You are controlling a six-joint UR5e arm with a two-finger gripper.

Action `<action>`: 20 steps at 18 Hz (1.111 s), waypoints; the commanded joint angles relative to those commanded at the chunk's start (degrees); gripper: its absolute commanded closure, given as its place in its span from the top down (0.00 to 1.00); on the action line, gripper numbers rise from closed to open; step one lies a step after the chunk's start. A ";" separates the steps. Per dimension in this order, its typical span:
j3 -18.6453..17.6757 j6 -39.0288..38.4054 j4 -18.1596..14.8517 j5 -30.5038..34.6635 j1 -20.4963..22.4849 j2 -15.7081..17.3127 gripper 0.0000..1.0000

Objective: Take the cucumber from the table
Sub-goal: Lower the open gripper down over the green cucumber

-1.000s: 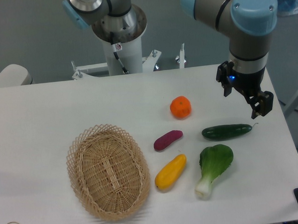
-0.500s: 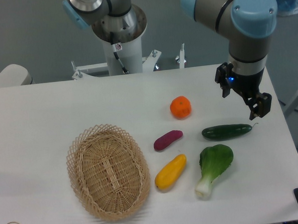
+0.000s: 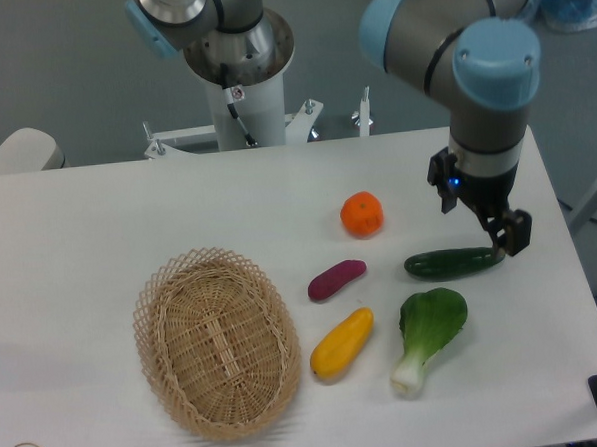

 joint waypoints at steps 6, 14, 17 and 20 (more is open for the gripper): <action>-0.87 10.23 0.70 1.41 2.73 -3.61 1.00; -10.11 11.19 12.30 1.50 5.71 -3.96 1.00; -13.35 10.40 14.41 1.41 5.89 -3.87 1.00; -16.69 9.44 17.83 1.32 5.98 -3.87 1.00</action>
